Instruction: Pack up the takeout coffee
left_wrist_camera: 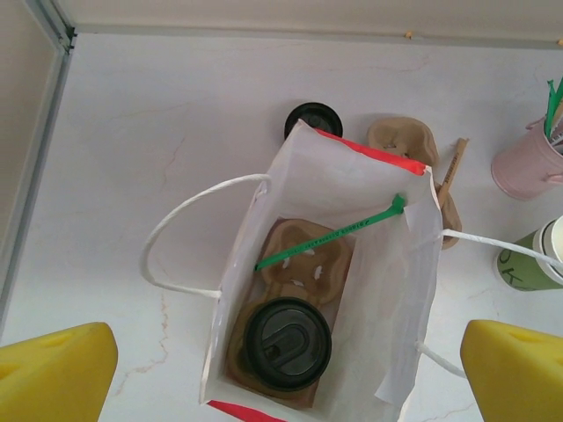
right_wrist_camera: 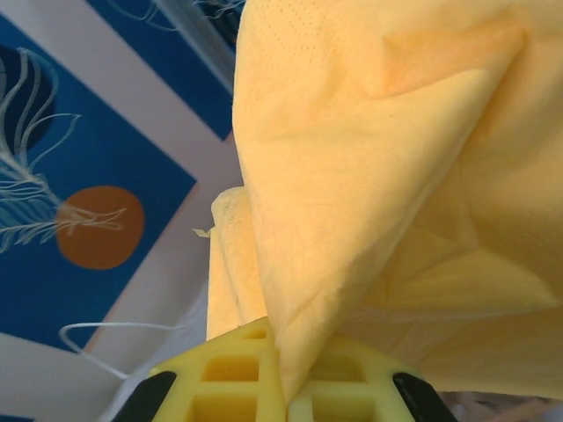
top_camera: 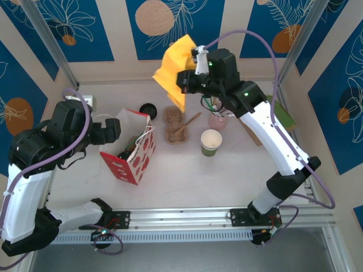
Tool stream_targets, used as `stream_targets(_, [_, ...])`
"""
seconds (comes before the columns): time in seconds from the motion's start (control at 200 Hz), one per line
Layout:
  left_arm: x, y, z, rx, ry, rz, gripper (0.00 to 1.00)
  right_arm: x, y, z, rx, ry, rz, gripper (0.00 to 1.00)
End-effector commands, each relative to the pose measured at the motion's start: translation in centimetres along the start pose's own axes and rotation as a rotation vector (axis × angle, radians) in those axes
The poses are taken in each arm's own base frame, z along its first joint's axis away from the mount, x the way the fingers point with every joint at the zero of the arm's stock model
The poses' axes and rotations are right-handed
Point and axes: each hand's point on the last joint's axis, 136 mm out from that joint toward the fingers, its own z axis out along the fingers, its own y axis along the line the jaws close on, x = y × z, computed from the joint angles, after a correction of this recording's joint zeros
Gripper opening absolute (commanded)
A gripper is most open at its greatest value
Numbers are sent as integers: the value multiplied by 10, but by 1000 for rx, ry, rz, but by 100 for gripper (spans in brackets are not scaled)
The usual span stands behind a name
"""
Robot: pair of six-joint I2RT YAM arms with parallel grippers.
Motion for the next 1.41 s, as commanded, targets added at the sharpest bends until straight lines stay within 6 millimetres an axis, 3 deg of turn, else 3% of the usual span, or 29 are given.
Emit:
stream_targets(0.0, [2,15,-13,-30,-22,-26,100,-3,41,12,-124,-23,36,0])
stream_targets(0.22, [9,27,-26,-35,-39,-48,100,20,90,39,-211,31,58,0])
stream_targets(0.545, [15,43,-42,-58,-66,-54,100,53,130,55,-247,47,104,0])
stream_targets(0.88, [19,48,-48,-56,-63,-48,100,93,146,71,-250,59,75,0])
stream_targets(1.4, [22,47,-49,-47,-51,-46,100,139,138,104,-235,117,11,0])
